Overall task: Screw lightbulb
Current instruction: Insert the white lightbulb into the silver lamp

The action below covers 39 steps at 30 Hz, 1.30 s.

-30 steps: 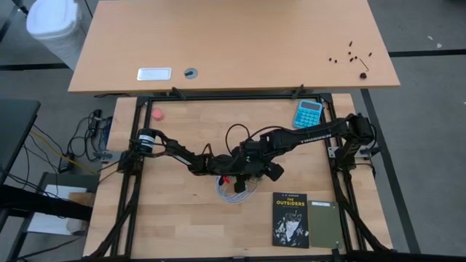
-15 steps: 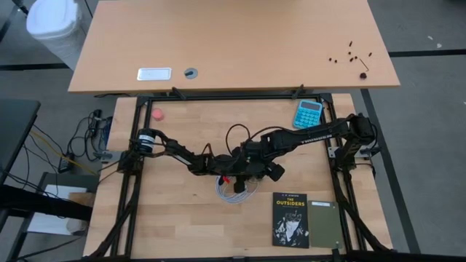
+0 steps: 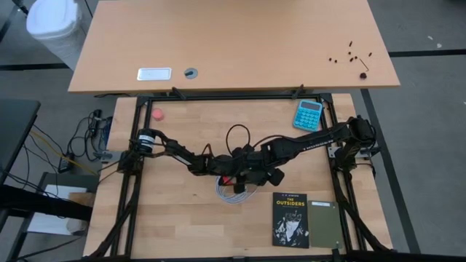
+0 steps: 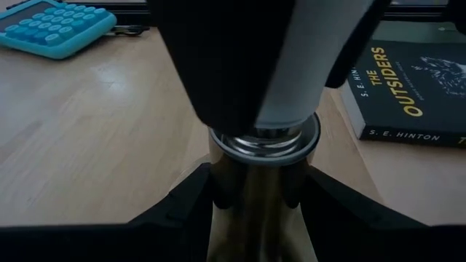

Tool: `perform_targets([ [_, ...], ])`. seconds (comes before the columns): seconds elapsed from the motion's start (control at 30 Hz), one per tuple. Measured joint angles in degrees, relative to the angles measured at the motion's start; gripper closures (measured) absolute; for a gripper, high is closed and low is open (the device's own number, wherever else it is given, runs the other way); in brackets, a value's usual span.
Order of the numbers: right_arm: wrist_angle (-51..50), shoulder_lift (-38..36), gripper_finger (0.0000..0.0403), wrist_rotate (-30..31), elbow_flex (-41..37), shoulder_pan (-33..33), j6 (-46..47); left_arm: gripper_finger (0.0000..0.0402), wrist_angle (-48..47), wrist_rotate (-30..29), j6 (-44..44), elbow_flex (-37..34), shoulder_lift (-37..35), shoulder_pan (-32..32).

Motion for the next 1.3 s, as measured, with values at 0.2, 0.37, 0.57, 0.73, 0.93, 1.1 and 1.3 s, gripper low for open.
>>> perform_targets([
  [0.2, 1.55, 0.00, 0.0145, -1.05, 0.02, 0.00, 1.00, 0.0224, 0.00, 0.34, -0.19, 0.00, 0.01, 0.00],
  [0.37, 0.97, 0.09, 0.0142, -2.82, 0.11, -0.86, 4.32, 0.0224, 0.00, 0.42, -0.25, 0.00, 0.02, 0.00],
  [0.57, 0.84, 0.11, 0.0144, -4.23, 0.13, -1.95, 6.45, 0.0224, 0.00, 0.55, -0.38, 0.02, 0.00, 0.00],
  [0.73, 0.93, 0.17, 0.0140, -4.81, 0.68, -2.05, 8.28, 0.0224, 0.00, 0.57, -0.38, 0.02, 0.02, 0.02],
  [0.93, 0.20, 0.17, 0.0140, -5.43, 2.15, -2.20, 10.47, 0.0224, 0.00, 0.55, -0.41, 0.02, 0.02, 0.02],
  [1.1, -0.66, 1.36, 0.0140, -6.25, 2.23, -2.53, 11.57, 0.0224, 0.11, 0.57, -0.83, 0.02, 0.04, 0.02],
  [1.3, -0.85, 2.64, 0.0139, -6.10, 2.51, -2.73, 12.72, 0.0224, 0.01, 0.51, -1.39, 0.07, 0.04, 0.02],
])
